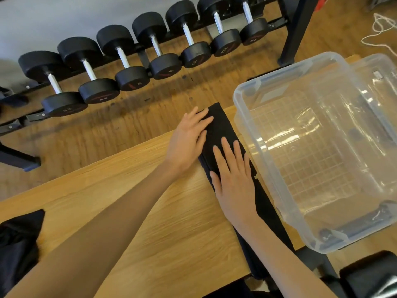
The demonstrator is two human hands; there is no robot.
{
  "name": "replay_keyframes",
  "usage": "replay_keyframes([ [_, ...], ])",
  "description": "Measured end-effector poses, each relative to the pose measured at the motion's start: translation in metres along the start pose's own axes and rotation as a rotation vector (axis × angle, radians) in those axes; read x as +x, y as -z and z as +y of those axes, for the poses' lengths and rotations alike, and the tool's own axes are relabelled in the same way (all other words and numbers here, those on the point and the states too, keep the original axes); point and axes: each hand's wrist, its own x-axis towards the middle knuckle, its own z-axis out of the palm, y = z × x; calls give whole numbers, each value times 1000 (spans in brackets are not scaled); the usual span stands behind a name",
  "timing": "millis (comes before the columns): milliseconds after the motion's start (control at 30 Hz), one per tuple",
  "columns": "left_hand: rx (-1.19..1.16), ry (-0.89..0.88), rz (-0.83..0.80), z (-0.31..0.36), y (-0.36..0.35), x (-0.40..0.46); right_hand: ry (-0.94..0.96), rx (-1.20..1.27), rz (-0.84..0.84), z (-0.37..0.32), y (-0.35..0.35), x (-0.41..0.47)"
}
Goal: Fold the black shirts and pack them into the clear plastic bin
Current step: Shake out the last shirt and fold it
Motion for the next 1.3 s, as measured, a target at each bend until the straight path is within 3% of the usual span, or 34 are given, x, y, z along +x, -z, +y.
replay_keyframes([
  [133, 148, 18, -117, 4, -16, -17, -21, -114, -122, 9, -19, -6],
  [333, 153, 44, -196, 0, -21, -17, -22, -162, -138, 16, -23, -9],
  [467, 108, 83, -144, 0, -6, -30, 14, -146, -101, 5, -15, -5],
  [767, 49, 267, 2, -40, 44, -103, 299, -33, -74, -51, -18, 5],
  [1300, 45, 685, 164, -114, 105, -283, 696, 3, -216, -200, -61, -17],
])
